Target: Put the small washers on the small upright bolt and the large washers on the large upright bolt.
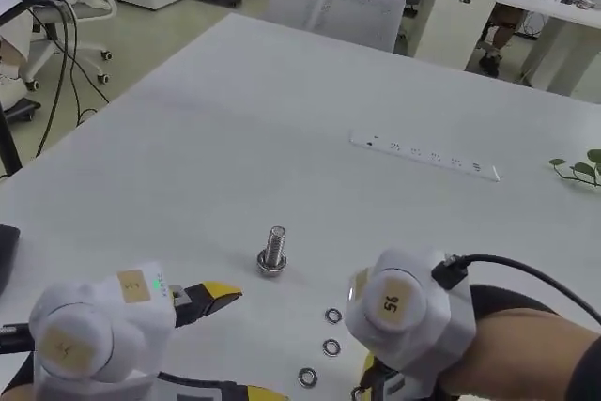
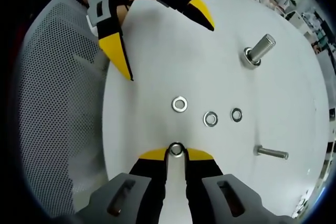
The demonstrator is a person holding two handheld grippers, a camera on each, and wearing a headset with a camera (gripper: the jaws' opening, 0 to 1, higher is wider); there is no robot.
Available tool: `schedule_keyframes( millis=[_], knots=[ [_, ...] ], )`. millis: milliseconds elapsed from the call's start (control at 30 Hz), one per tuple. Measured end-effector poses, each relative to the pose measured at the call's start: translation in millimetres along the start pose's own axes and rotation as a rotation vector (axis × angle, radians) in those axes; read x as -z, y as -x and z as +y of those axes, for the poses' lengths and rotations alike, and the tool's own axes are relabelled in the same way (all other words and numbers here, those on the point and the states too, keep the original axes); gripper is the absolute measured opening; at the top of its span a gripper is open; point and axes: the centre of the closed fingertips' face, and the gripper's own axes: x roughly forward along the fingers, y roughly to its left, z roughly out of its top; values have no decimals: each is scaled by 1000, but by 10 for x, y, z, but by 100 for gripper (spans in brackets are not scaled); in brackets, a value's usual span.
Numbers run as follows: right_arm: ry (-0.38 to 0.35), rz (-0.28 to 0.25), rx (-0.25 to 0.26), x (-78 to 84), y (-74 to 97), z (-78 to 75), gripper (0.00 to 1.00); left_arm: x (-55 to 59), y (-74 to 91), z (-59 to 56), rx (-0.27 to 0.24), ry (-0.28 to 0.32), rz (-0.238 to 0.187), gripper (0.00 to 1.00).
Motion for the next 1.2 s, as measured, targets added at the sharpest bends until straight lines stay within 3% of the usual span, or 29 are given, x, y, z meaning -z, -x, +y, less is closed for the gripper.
schedule_keyframes(
  millis=[833, 1200],
  knots=[
    [-139, -33, 46, 261, 408, -347, 13, -42, -145, -1, 57, -18, 5, 70],
    [-154, -39, 102, 279, 684, -638, 13, -32, -172, -4, 72, -22, 9, 70]
  ],
)
